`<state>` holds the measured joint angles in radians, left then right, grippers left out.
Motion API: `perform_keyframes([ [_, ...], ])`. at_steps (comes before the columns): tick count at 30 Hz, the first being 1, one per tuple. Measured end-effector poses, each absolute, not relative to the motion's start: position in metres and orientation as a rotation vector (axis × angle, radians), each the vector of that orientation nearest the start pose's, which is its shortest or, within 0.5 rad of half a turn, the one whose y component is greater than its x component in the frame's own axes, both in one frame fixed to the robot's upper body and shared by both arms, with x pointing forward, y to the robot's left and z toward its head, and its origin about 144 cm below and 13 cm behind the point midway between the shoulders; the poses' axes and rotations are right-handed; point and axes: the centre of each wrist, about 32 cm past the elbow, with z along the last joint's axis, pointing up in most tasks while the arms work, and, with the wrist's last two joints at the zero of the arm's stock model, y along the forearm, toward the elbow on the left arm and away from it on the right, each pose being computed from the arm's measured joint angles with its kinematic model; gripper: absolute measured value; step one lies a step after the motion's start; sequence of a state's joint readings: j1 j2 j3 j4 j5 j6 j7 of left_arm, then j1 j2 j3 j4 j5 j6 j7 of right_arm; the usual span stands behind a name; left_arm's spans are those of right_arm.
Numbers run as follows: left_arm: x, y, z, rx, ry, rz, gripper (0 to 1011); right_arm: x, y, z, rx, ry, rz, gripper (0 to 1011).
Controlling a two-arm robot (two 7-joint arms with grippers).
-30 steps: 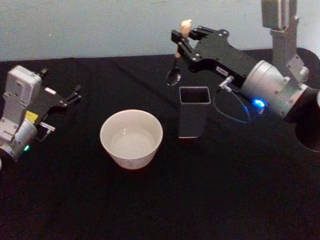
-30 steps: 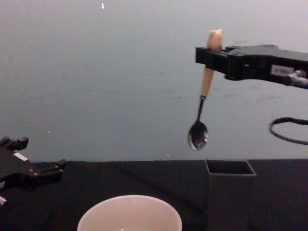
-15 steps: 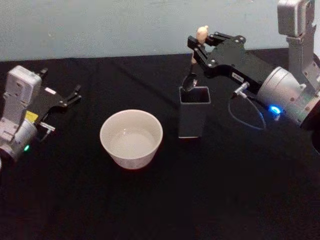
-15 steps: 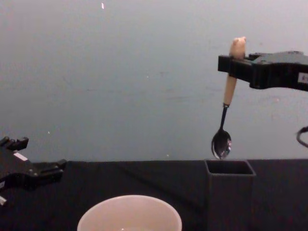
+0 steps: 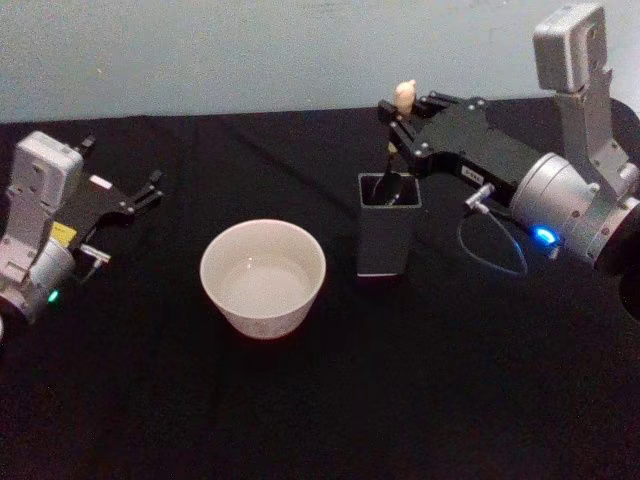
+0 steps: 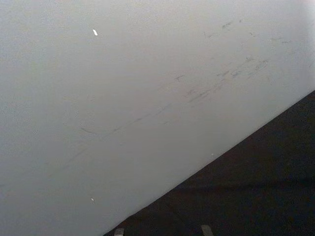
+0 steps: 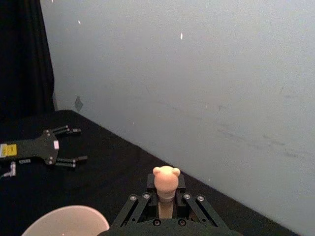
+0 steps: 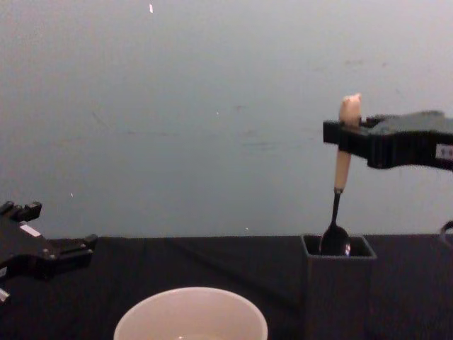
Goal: Pick up the stirring spoon with one hand, stir inside the cup, then place it back in its original position.
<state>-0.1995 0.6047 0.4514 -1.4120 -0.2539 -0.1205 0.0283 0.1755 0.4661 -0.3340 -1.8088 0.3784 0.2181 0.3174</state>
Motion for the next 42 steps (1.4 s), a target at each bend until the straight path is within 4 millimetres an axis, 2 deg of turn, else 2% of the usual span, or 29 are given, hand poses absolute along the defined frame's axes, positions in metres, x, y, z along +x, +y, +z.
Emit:
perform_keyframes([
  [19,0.489,0.310,1.140,0.304,-0.285,1.248,1001,0.479,-0.225,1.215,-0.209,-0.003,-0.880,211],
  [42,0.489,0.310,1.140,0.304,-0.285,1.248,1001,0.480,-0.221,1.202,-0.264,0.013,-0.897,211],
])
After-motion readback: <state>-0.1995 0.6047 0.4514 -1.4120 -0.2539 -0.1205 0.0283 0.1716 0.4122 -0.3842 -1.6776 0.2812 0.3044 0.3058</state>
